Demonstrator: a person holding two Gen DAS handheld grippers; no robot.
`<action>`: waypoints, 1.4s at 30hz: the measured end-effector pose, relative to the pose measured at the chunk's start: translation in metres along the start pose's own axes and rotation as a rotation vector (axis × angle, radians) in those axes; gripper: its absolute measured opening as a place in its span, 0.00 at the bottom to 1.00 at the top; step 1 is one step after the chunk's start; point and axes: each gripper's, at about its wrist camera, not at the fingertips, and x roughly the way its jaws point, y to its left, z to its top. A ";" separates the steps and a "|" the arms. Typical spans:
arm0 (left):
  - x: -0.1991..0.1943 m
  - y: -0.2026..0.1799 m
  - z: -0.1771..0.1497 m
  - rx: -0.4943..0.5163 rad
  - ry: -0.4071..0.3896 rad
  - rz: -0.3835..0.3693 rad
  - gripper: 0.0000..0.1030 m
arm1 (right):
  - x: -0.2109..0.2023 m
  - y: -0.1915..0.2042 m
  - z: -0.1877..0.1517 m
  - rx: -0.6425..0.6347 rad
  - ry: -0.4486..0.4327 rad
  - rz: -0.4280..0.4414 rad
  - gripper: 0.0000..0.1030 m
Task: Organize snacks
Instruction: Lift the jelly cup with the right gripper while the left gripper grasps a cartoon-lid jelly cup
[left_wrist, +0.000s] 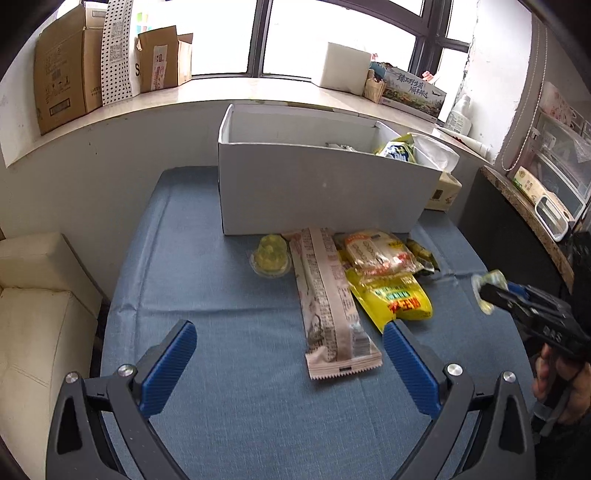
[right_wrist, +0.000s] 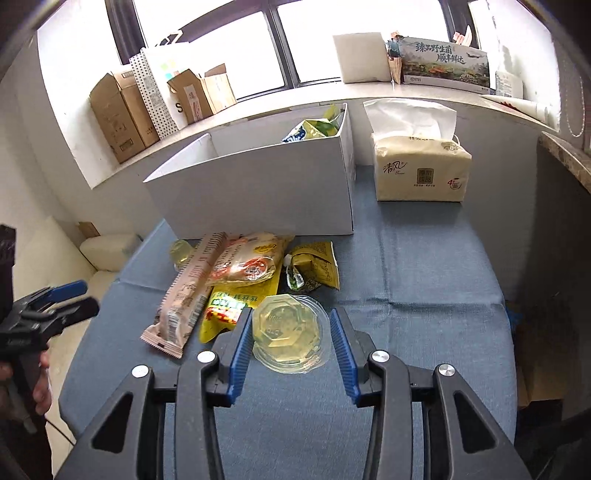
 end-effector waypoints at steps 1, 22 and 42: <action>0.007 0.003 0.008 -0.005 0.009 0.010 1.00 | -0.007 0.000 -0.003 0.010 -0.011 0.010 0.44; 0.131 0.014 0.052 0.079 0.155 0.115 0.39 | -0.035 -0.007 -0.037 0.079 -0.072 0.015 0.44; 0.083 0.008 0.052 0.127 0.064 0.035 0.27 | -0.027 0.014 -0.042 0.035 -0.054 0.035 0.44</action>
